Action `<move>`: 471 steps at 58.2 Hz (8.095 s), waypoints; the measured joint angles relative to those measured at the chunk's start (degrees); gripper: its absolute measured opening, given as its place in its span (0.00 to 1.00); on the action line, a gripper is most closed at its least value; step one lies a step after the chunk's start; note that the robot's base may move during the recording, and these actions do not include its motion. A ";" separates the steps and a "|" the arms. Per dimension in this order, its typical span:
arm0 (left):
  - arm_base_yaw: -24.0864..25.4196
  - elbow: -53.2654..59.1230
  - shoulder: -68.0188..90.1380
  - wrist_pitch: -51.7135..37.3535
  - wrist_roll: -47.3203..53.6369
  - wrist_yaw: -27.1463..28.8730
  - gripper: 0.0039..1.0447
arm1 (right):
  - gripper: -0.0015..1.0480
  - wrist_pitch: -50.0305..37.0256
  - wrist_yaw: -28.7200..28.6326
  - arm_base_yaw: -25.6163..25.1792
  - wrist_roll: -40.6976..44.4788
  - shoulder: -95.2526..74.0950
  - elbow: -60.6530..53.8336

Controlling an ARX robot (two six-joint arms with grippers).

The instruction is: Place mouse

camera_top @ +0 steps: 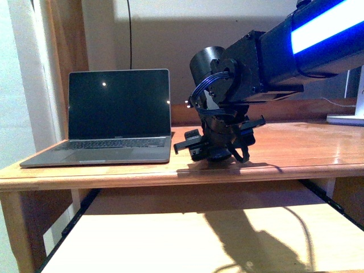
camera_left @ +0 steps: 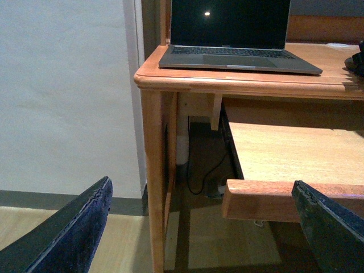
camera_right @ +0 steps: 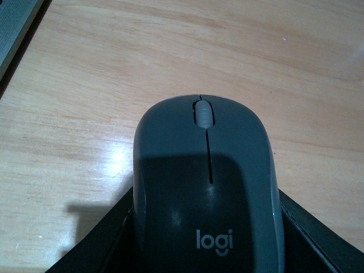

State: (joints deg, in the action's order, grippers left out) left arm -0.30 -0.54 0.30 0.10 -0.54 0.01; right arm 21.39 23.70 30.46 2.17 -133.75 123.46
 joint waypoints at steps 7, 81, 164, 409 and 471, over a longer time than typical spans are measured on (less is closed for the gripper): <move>0.00 0.00 0.00 0.00 0.00 0.00 0.93 | 0.62 0.04 0.63 0.09 -0.13 -0.52 0.90; 0.00 0.00 0.00 0.00 0.00 0.00 0.93 | 0.99 -11.41 -76.17 -42.05 32.09 55.49 -83.17; 0.00 0.00 0.02 0.02 0.00 0.00 0.93 | 0.99 -49.72 -46.56 -12.87 12.31 34.07 -82.23; 0.00 0.00 0.00 0.02 0.00 0.00 0.93 | 0.64 -21.29 -23.69 -30.27 -2.34 133.39 -122.57; 0.00 0.00 0.00 0.02 0.00 0.00 0.93 | 0.99 -21.29 -23.69 -30.27 -2.34 133.39 -122.57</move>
